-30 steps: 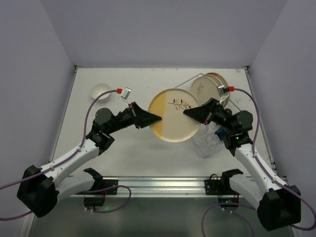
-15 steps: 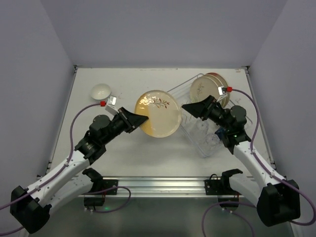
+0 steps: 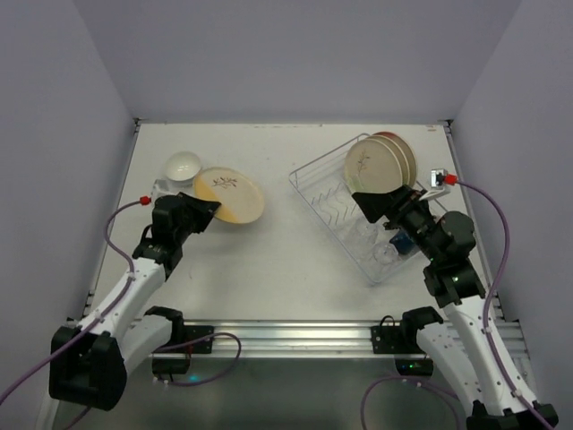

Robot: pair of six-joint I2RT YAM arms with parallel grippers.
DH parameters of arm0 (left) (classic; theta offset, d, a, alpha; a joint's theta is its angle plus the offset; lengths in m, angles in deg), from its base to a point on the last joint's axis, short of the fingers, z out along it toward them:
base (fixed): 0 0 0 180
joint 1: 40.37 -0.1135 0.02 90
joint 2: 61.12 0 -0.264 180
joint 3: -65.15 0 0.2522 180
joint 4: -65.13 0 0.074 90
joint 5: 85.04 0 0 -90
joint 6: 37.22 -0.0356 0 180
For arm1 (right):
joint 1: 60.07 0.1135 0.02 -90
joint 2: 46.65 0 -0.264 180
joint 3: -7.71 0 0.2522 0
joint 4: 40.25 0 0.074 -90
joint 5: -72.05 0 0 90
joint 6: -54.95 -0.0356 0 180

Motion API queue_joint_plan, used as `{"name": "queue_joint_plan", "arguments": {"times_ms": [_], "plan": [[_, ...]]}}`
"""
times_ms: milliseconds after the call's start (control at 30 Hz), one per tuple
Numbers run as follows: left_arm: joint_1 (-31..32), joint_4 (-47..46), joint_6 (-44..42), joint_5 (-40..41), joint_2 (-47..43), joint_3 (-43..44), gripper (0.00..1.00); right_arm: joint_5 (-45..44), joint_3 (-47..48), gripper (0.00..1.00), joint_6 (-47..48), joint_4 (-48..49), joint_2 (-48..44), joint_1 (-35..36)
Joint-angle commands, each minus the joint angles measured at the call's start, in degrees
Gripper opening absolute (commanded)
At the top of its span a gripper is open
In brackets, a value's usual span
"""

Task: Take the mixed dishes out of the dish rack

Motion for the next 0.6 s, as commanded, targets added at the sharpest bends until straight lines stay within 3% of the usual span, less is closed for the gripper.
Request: {"name": "queue_joint_plan", "arguments": {"times_ms": [0, 300, 567], "plan": [[-1.75, -16.49, 0.00, -7.59, 6.15, -0.18, 0.00, -5.18, 1.94, 0.99, 3.21, -7.95, -5.39, -0.16], [-3.33, -26.96, -2.20, -9.70, 19.52, -0.44, 0.00, -2.81, 2.73, 0.99, 10.51, -15.77, -14.89, -0.16], [-3.25, -29.52, -2.64, -9.88, 32.17, 4.11, 0.02, -2.72, 4.22, 0.99, 13.85, -18.76, -15.51, -0.16]]}}
